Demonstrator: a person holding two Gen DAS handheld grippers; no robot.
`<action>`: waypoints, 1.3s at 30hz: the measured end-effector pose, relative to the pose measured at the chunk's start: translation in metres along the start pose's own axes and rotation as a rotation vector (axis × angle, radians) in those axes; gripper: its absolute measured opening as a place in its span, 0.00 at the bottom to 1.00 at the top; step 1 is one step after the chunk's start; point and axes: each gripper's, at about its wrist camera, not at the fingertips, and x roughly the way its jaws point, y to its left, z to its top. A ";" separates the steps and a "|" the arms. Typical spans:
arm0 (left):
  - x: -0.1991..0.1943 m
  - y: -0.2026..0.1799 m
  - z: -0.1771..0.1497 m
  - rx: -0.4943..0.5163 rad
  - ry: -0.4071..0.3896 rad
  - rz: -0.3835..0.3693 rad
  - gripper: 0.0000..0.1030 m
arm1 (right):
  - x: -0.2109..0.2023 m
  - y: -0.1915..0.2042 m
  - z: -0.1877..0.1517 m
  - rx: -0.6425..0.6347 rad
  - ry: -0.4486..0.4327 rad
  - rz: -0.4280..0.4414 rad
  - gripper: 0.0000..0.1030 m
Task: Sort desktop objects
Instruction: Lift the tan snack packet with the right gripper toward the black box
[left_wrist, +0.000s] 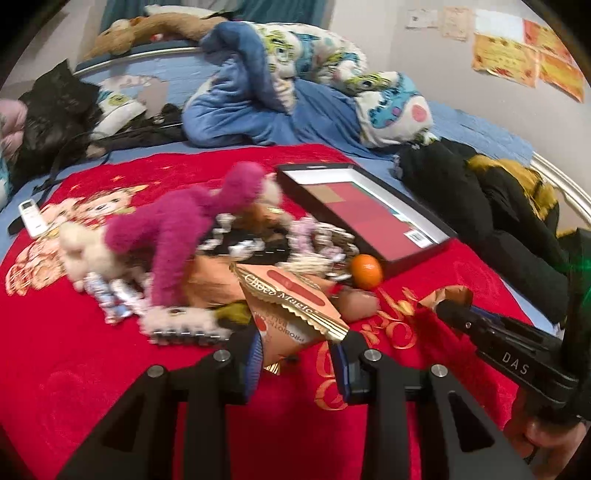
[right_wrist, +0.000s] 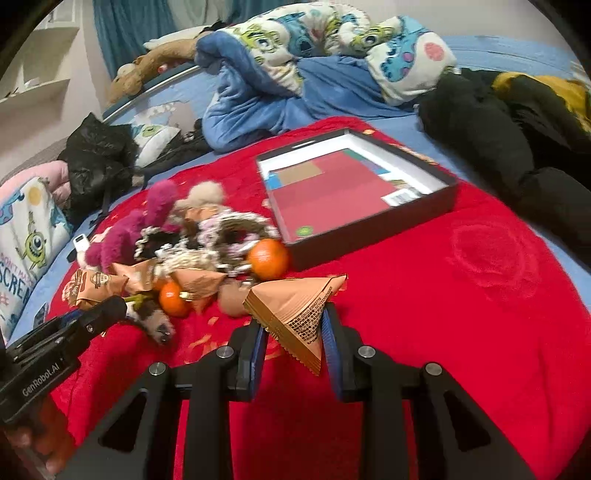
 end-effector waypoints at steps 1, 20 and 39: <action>0.002 -0.008 0.000 0.009 0.000 -0.007 0.32 | -0.004 -0.007 -0.001 0.004 -0.003 -0.010 0.27; 0.011 -0.121 -0.002 0.081 -0.007 -0.085 0.32 | -0.045 -0.074 -0.010 0.093 -0.050 -0.035 0.27; 0.052 -0.126 0.009 0.121 0.024 -0.080 0.32 | -0.041 -0.087 -0.005 0.042 -0.099 0.007 0.27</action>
